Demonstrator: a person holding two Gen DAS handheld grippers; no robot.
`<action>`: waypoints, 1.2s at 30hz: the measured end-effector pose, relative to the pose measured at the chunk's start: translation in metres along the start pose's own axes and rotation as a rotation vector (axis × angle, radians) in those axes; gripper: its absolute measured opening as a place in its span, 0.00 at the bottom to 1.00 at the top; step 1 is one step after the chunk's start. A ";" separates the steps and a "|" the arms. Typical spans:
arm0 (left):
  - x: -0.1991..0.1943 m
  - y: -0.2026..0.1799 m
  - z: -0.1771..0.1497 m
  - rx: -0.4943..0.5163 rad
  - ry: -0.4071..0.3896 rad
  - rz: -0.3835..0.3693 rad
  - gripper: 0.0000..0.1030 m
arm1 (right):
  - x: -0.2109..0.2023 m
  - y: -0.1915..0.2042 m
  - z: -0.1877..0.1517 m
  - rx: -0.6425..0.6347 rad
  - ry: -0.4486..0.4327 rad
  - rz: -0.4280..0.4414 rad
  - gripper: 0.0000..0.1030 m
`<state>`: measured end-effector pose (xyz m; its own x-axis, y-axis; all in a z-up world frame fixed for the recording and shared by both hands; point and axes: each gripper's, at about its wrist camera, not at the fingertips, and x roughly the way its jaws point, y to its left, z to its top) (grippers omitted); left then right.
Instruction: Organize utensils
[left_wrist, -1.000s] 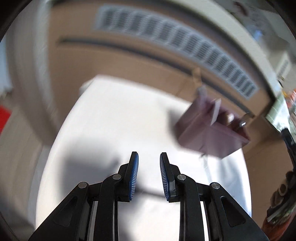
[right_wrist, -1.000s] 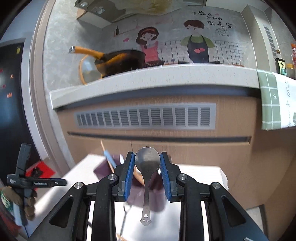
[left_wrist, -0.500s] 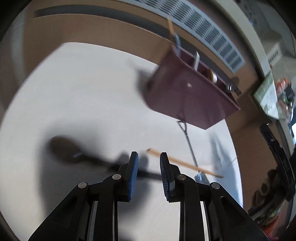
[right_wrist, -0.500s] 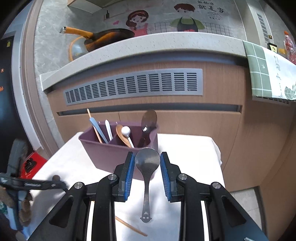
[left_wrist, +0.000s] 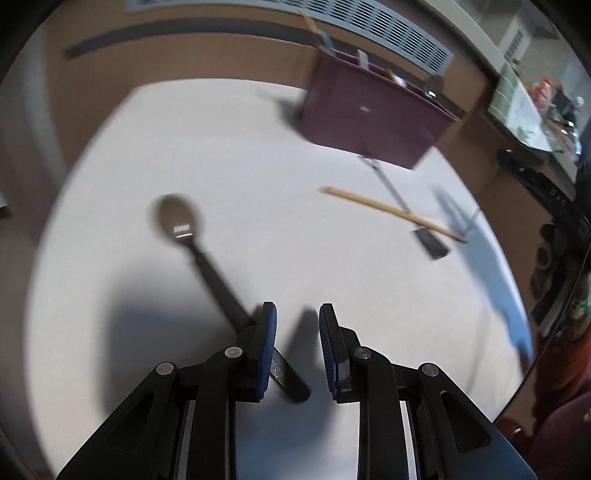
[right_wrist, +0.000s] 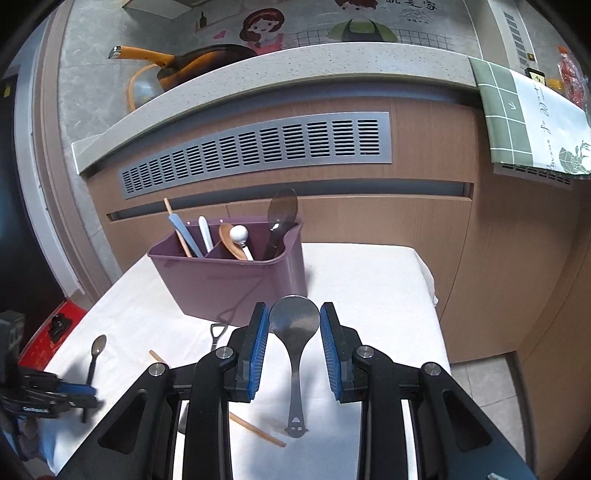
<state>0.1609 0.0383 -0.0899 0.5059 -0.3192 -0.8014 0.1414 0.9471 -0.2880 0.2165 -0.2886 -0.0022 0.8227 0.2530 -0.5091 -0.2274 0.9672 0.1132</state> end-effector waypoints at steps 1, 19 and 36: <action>-0.007 0.008 -0.002 -0.032 -0.019 0.016 0.25 | -0.001 0.002 0.000 -0.004 -0.003 0.002 0.25; 0.040 0.029 0.067 -0.136 -0.074 0.311 0.36 | -0.009 0.016 0.001 -0.036 -0.033 -0.006 0.25; 0.002 0.015 0.061 -0.099 -0.224 0.198 0.33 | -0.014 0.017 0.001 -0.037 -0.059 -0.007 0.25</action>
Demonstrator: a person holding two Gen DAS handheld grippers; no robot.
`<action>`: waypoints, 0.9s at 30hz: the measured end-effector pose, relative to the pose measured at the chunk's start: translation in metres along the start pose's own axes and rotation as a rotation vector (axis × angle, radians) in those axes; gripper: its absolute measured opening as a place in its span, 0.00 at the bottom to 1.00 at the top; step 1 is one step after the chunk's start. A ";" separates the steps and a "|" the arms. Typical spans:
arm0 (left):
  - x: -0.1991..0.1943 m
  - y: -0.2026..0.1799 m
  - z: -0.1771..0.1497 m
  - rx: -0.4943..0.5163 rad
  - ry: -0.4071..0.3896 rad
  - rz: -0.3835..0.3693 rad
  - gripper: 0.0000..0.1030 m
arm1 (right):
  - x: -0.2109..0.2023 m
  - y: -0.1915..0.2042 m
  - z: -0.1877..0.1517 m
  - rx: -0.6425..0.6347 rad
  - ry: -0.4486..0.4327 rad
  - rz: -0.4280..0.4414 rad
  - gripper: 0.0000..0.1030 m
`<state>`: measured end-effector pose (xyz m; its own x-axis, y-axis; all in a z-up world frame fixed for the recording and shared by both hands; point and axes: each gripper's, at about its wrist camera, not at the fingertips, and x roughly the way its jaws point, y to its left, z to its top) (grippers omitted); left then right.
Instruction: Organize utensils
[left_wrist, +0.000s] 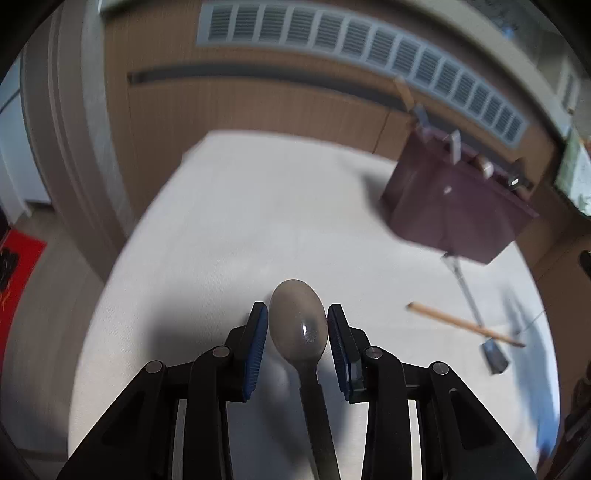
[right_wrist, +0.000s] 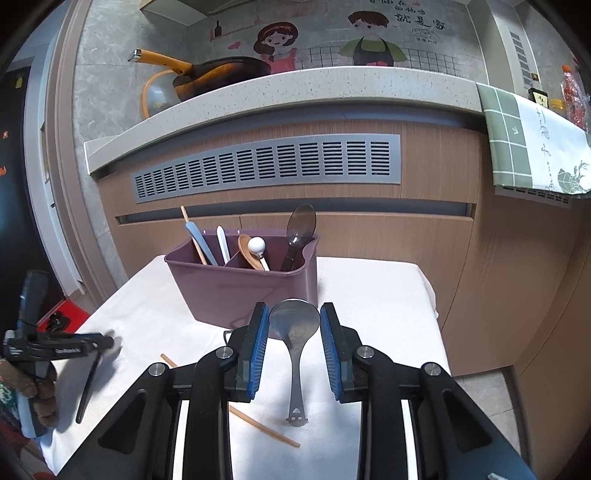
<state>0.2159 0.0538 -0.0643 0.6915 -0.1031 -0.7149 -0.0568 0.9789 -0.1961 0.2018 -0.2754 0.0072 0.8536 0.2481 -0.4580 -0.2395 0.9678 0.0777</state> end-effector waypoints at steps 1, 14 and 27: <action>-0.009 -0.005 0.004 0.014 -0.034 -0.010 0.33 | -0.001 0.000 0.002 0.003 -0.005 0.001 0.25; -0.134 -0.108 0.157 0.160 -0.523 -0.255 0.33 | -0.050 0.018 0.132 -0.040 -0.308 0.051 0.25; -0.042 -0.125 0.192 0.124 -0.462 -0.298 0.33 | 0.041 0.028 0.139 -0.042 -0.182 0.079 0.25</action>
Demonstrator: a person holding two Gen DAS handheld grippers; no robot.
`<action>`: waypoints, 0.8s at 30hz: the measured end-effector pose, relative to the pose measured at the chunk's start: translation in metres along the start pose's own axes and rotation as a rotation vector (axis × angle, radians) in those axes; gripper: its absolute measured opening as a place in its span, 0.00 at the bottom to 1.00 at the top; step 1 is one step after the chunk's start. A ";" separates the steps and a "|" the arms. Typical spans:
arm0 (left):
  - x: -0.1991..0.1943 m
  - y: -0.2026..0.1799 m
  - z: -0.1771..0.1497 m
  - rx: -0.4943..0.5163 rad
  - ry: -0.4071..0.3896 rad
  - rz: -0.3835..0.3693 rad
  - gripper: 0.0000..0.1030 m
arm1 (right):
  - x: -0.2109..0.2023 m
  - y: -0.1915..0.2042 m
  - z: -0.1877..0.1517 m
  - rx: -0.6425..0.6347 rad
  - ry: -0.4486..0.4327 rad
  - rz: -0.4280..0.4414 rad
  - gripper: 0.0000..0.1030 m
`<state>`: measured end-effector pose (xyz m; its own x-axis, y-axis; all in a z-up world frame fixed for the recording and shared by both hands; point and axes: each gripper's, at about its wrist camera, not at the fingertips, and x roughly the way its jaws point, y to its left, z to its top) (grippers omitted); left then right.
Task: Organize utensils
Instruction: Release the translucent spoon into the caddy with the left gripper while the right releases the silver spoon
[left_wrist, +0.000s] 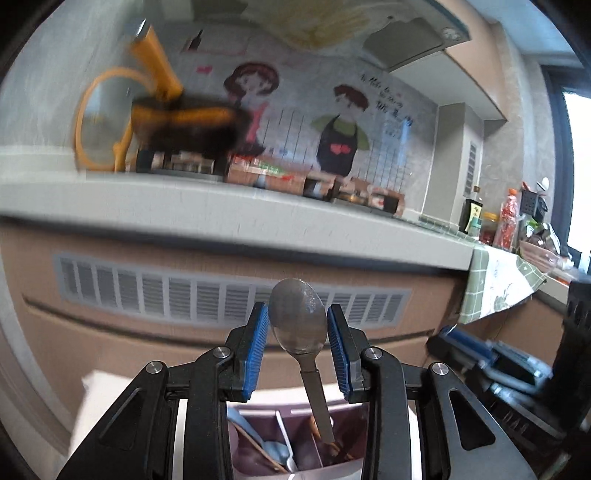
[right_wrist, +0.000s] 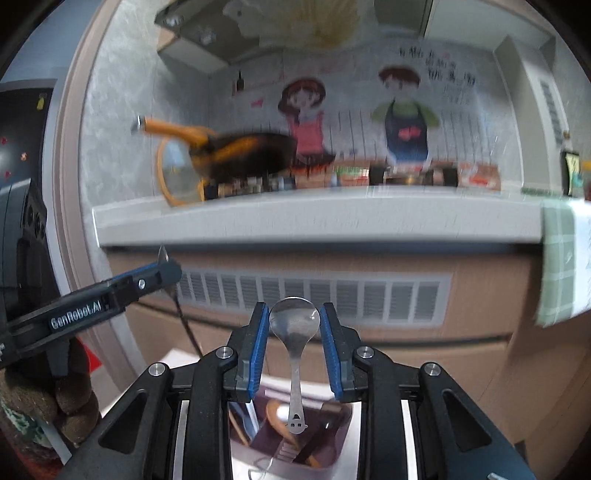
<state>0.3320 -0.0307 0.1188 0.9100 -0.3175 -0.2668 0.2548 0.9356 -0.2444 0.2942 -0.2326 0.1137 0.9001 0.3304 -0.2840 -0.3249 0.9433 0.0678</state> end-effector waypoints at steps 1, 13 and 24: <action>0.002 0.002 -0.008 -0.005 0.014 0.003 0.33 | 0.005 0.000 -0.007 0.001 0.015 -0.002 0.25; 0.056 0.016 -0.068 -0.037 0.233 -0.053 0.34 | 0.054 -0.015 -0.061 0.075 0.225 0.070 0.26; -0.018 0.008 -0.109 -0.049 0.255 -0.110 0.34 | -0.002 -0.019 -0.090 0.045 0.253 0.093 0.31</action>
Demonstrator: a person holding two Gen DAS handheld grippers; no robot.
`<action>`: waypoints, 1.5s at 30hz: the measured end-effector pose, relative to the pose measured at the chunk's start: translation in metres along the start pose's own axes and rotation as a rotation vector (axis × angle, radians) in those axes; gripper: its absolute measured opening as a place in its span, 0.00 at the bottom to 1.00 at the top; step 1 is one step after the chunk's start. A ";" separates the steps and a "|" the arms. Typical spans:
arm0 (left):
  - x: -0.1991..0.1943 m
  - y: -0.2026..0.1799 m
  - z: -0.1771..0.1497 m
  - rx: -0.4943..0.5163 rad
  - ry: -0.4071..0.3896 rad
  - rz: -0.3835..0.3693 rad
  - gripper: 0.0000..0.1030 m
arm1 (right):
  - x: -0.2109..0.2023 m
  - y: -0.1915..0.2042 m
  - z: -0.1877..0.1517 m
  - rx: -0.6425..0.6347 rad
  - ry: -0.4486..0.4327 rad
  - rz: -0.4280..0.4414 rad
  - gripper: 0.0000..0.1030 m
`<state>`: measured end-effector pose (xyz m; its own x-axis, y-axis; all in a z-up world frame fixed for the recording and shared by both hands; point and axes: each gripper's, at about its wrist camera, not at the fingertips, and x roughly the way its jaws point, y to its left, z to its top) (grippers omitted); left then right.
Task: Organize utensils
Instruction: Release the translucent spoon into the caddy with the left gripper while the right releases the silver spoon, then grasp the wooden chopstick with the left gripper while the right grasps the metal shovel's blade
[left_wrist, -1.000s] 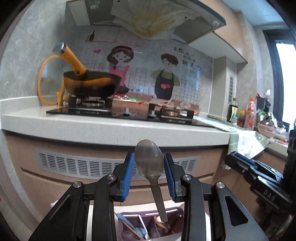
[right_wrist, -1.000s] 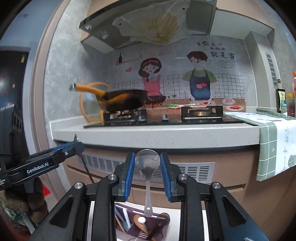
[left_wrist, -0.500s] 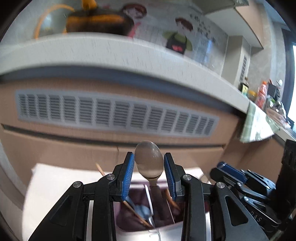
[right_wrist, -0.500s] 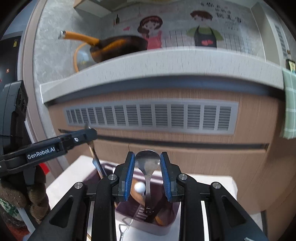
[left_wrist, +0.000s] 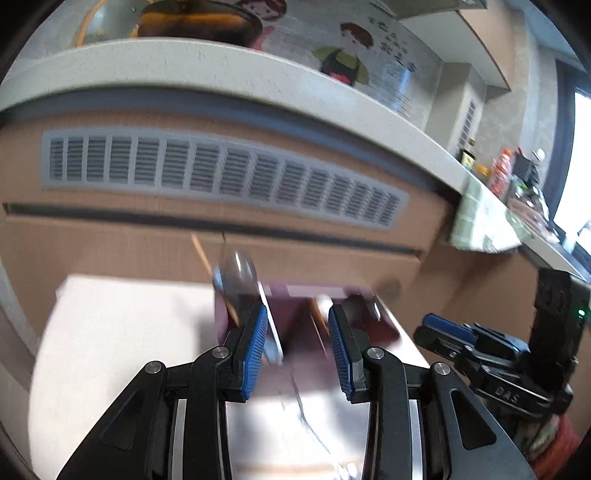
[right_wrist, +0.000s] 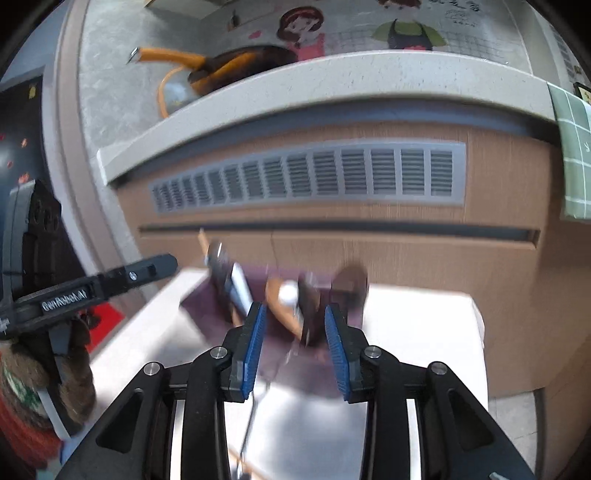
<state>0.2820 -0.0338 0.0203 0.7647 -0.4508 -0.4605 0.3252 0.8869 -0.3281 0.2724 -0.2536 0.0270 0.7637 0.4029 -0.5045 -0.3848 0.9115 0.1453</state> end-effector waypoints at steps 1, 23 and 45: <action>0.000 0.000 -0.007 0.005 0.027 -0.020 0.35 | -0.004 0.001 -0.012 -0.011 0.024 0.003 0.31; 0.026 0.025 -0.117 -0.037 0.474 -0.120 0.34 | 0.006 0.054 -0.137 -0.083 0.365 0.038 0.31; -0.016 0.006 -0.144 0.098 0.505 -0.074 0.34 | -0.029 0.004 -0.152 -0.123 0.402 -0.101 0.28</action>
<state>0.1917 -0.0354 -0.0929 0.3816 -0.4839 -0.7876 0.4376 0.8451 -0.3072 0.1700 -0.2744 -0.0869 0.5474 0.2252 -0.8060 -0.3957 0.9183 -0.0122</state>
